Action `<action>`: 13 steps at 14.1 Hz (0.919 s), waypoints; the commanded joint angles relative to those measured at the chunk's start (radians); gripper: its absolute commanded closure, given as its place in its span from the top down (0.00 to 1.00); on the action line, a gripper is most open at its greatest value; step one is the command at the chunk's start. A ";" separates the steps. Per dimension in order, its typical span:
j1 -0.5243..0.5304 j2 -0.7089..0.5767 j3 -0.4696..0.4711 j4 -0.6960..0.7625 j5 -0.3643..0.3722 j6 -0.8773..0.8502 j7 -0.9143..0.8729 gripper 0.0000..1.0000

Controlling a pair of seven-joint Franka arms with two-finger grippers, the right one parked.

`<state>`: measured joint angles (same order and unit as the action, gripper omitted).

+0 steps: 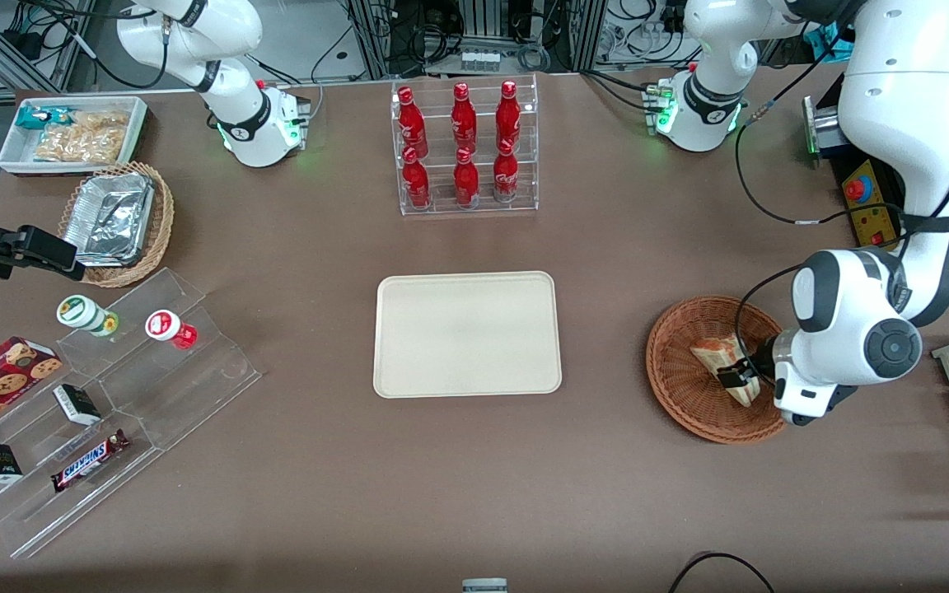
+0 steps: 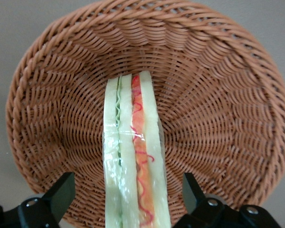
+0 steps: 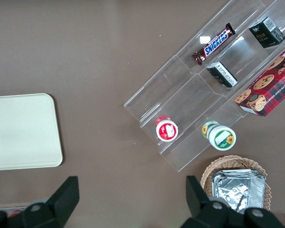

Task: Place sandwich from basket to tray
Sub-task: 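Close the left gripper on the sandwich and lift it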

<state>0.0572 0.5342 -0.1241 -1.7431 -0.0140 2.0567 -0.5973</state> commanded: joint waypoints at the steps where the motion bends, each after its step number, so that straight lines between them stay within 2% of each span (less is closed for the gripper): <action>1: 0.006 0.026 -0.005 0.010 -0.009 0.026 -0.062 1.00; 3: 0.001 0.029 -0.005 -0.010 -0.009 0.048 -0.090 0.88; 6: 0.000 0.021 -0.005 -0.026 -0.009 0.046 -0.091 0.51; 7: 0.000 0.015 -0.005 -0.026 -0.007 0.042 -0.093 0.43; 10: -0.010 -0.043 -0.009 -0.007 -0.007 -0.033 -0.091 0.40; 13: -0.103 -0.068 -0.011 0.101 -0.004 -0.185 -0.094 0.40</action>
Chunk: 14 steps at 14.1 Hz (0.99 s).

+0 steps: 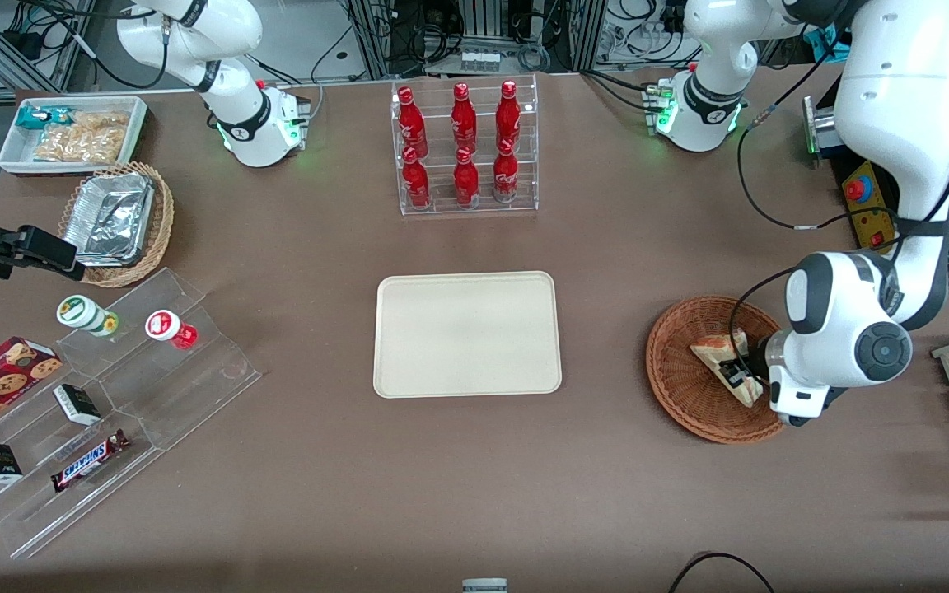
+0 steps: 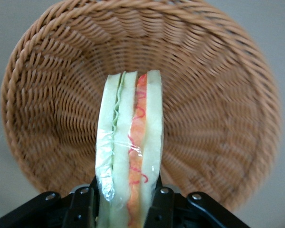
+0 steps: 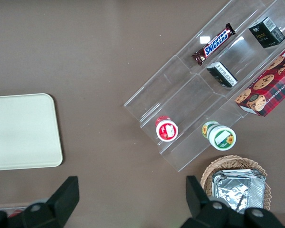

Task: Place sandwich from basket to tray
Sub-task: 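Close the left gripper on the sandwich and lift it, then carry the held sandwich with the left gripper over the cream tray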

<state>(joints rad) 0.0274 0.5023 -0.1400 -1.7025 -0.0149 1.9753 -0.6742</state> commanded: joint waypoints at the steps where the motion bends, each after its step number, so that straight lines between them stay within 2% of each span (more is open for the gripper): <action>1: -0.116 -0.033 0.005 0.099 -0.004 -0.152 -0.033 0.40; 4: -0.277 -0.007 0.005 0.184 -0.002 -0.177 -0.096 0.40; 8: -0.487 0.129 0.005 0.334 0.010 -0.167 -0.097 0.41; 12: -0.621 0.316 0.003 0.529 0.013 -0.162 -0.093 0.41; 14: -0.673 0.390 0.003 0.572 0.013 -0.116 -0.087 0.41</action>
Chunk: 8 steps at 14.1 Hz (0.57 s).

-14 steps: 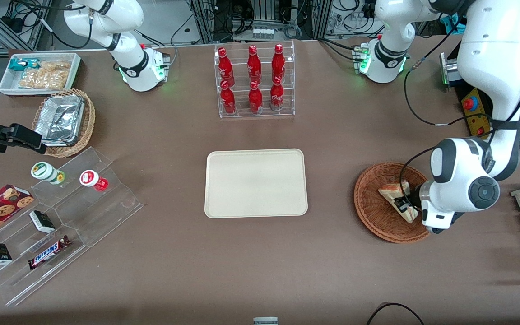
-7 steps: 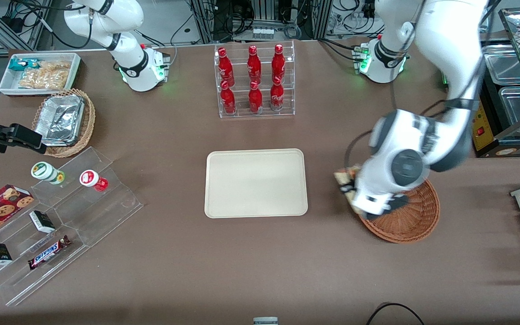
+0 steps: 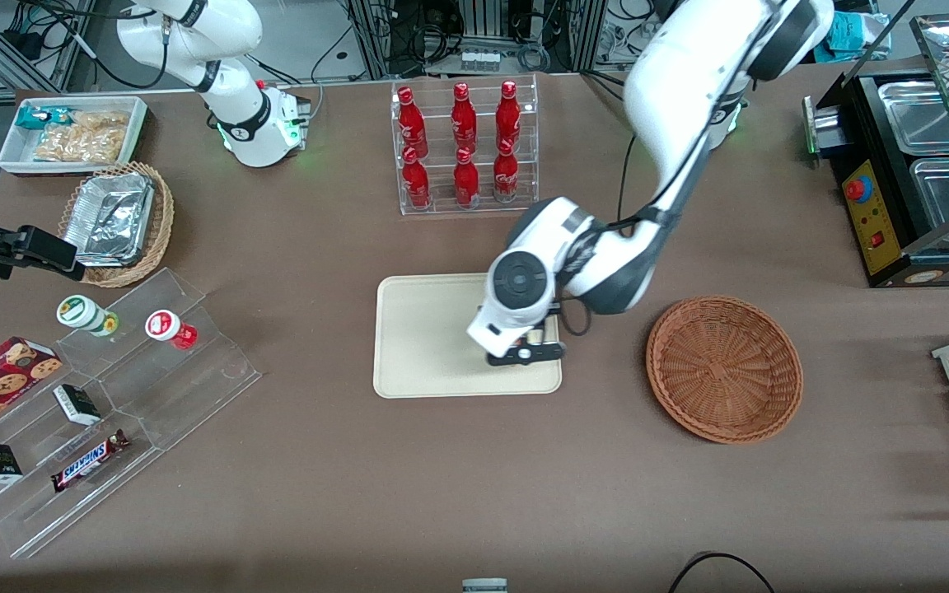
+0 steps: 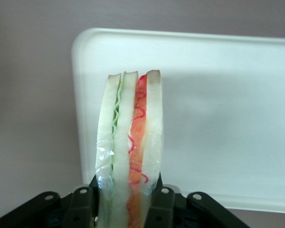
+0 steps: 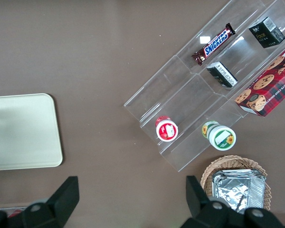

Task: Place sandwich from basket to tray
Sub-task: 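Carry the held sandwich with the left gripper over the cream tray, then lower the sandwich onto the tray and open the left gripper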

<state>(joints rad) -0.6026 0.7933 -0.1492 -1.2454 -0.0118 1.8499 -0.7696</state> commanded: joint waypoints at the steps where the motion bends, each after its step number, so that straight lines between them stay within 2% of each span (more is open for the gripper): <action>1: -0.063 0.116 0.011 0.115 0.010 0.038 0.009 0.41; 7: -0.098 0.182 -0.012 0.119 0.015 0.137 0.012 0.42; 8: -0.098 0.182 -0.012 0.119 0.015 0.135 0.012 0.58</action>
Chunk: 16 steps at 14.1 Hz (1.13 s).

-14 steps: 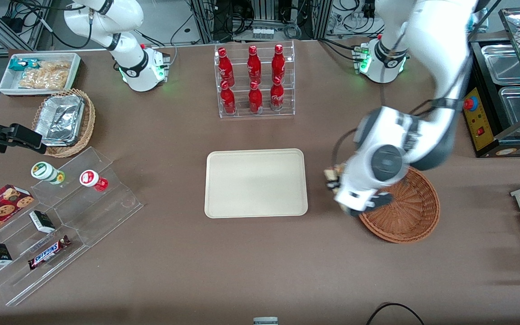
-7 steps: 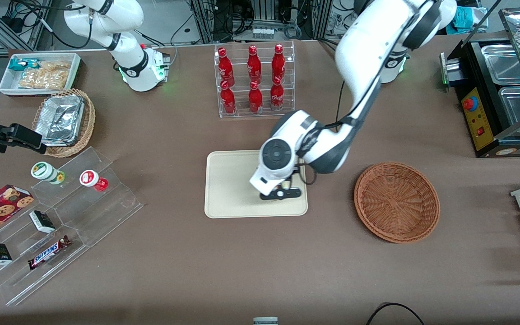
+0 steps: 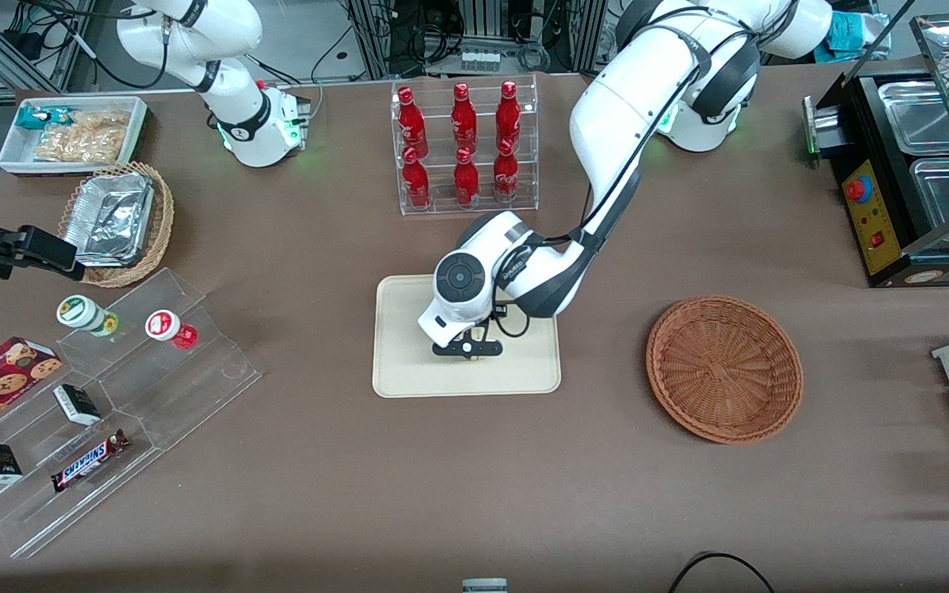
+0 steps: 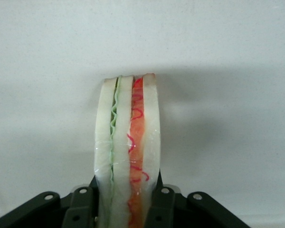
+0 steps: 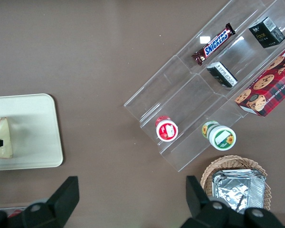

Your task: Place sandwich from basket to tray

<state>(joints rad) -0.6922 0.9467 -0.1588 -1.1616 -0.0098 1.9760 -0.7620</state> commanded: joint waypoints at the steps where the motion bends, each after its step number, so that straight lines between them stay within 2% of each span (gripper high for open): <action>1: -0.007 0.026 -0.002 0.036 0.011 0.004 0.004 0.90; 2: -0.007 0.017 -0.001 0.036 0.010 -0.002 0.004 1.00; 6: 0.023 -0.110 0.007 0.028 0.014 -0.100 0.006 1.00; 8: 0.091 -0.199 0.007 0.025 0.016 -0.184 0.010 0.99; 10: 0.160 -0.288 0.007 -0.015 0.016 -0.268 0.093 0.99; 12: 0.242 -0.430 0.007 -0.169 0.016 -0.286 0.218 0.99; 16: 0.397 -0.733 0.007 -0.476 0.010 -0.293 0.352 1.00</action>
<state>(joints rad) -0.3546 0.4183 -0.1421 -1.4113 0.0001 1.6681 -0.4573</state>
